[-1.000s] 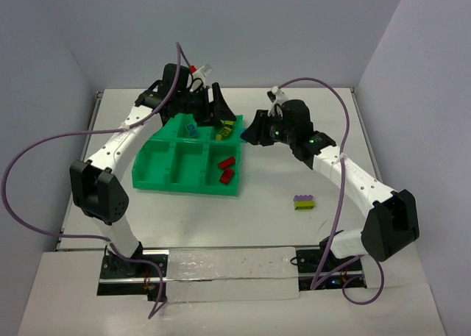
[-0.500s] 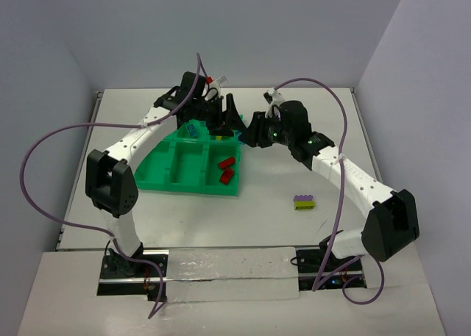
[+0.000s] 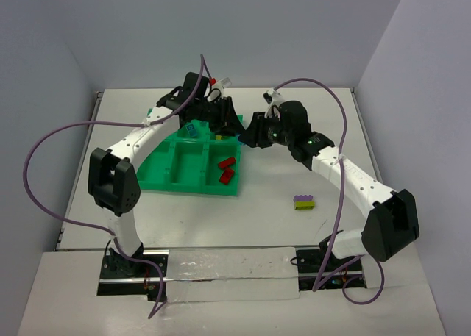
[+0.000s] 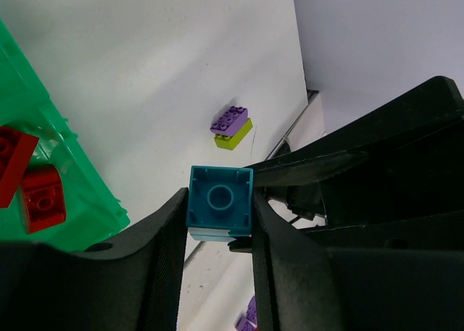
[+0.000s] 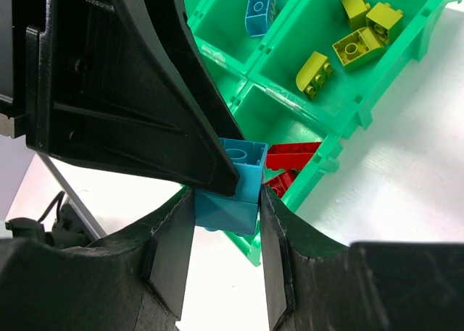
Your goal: Sort the legos into containers by color
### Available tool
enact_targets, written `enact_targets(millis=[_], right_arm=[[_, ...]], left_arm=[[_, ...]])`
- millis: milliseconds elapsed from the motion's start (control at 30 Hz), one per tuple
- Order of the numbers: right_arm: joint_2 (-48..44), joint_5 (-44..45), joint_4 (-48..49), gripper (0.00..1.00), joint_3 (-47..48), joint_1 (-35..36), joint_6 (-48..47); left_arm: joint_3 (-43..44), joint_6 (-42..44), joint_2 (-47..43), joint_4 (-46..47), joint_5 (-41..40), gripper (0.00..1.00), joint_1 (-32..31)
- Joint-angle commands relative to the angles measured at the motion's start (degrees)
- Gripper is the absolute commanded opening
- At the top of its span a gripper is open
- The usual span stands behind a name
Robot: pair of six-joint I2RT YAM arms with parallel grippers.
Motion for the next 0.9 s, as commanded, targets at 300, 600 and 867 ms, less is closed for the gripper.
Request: enact_targets(millis=[300,600,867], right_arm=[[-2.5,2.2,-2.6,0.62,4.5,0.3,-1.6],[-6.6,0.4,-4.9,0.62,4.6,-0.6,-2.4],[-3.5,-1.0,-4.7,0.64,6.2,-0.2,-2.2]], left_arm=[[4.0,0.6,-1.2,-0.6,-2.1,0.00,0.6],[2.8,-1.0,-3.5,1.1,-1.7,0.00,3.7],[3.7,-1.5,-3.6,1.0,-1.4,0.00,3.8]])
